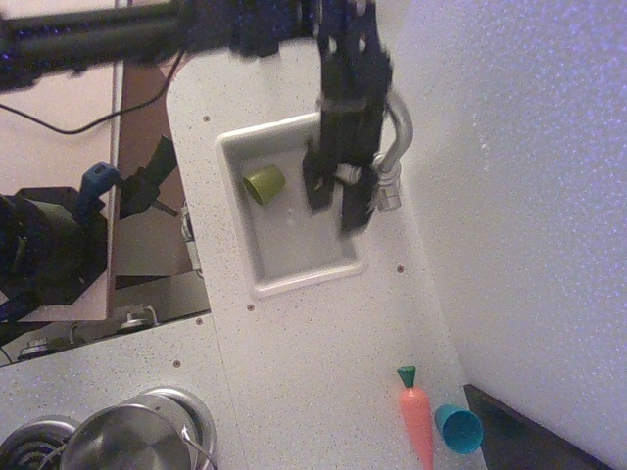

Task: Turn faucet left

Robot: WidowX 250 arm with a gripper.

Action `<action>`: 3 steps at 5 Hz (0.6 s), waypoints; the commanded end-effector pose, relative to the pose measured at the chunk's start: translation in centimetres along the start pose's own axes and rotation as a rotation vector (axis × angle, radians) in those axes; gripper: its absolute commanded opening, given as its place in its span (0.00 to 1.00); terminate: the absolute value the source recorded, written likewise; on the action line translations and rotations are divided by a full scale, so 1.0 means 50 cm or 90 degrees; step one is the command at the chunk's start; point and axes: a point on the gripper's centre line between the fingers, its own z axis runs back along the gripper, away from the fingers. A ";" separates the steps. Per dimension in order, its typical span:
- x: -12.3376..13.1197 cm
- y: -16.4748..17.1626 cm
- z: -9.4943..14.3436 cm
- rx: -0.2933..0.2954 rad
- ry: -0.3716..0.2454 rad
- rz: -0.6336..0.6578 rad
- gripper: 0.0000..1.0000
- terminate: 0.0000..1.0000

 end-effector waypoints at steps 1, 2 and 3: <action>-0.001 0.009 -0.055 0.042 0.054 0.043 1.00 0.00; 0.010 0.033 -0.104 0.064 0.111 0.086 1.00 0.00; 0.010 0.024 -0.116 0.071 0.116 0.073 1.00 0.00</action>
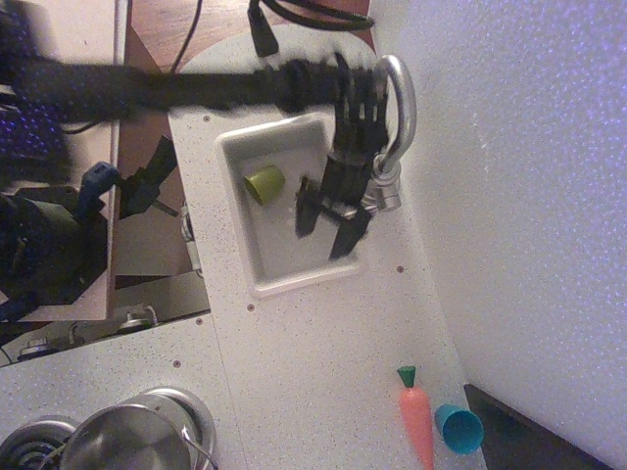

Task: Turn faucet left

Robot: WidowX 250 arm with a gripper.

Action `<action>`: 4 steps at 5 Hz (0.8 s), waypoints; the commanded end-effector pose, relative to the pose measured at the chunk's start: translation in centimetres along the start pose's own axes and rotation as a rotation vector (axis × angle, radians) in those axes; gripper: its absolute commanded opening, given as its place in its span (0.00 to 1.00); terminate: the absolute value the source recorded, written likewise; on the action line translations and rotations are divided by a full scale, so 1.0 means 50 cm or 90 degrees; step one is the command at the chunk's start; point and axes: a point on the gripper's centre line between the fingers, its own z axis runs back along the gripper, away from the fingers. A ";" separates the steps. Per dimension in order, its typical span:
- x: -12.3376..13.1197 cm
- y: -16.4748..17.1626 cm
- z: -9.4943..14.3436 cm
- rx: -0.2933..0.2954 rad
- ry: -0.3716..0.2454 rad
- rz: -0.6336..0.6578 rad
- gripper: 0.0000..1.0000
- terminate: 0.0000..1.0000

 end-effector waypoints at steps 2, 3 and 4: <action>-0.065 -0.046 0.015 -0.017 -0.054 -0.060 1.00 0.00; -0.147 -0.074 0.017 -0.046 -0.089 -0.090 1.00 0.00; -0.250 -0.166 -0.007 0.019 -0.137 -0.298 1.00 0.00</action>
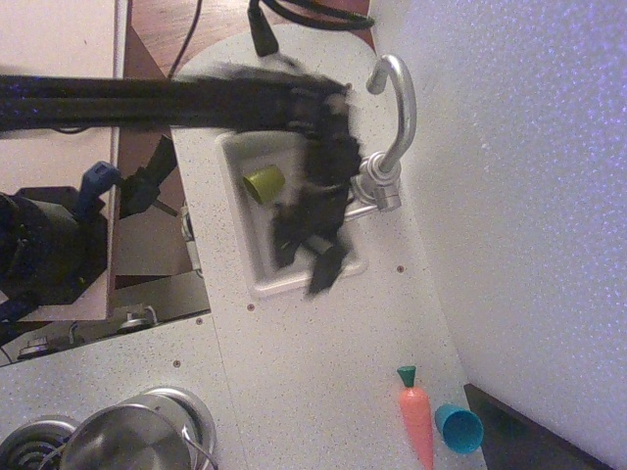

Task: Turn faucet left

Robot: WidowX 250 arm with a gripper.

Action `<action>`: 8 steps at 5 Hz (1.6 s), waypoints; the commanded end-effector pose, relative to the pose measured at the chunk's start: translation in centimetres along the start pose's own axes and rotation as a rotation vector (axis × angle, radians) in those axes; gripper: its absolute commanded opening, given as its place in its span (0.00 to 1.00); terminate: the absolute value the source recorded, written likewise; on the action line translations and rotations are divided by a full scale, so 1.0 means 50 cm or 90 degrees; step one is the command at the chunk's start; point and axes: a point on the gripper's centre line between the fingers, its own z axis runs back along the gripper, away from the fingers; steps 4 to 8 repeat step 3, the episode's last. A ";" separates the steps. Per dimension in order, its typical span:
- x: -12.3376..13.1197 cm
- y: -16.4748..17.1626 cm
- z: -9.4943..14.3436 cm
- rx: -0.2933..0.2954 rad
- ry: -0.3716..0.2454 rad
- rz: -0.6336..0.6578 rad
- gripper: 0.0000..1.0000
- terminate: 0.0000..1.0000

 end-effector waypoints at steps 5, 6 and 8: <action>-0.063 -0.242 -0.028 0.170 0.053 -0.271 1.00 1.00; -0.063 -0.242 -0.028 0.170 0.053 -0.271 1.00 1.00; -0.063 -0.242 -0.028 0.170 0.053 -0.271 1.00 1.00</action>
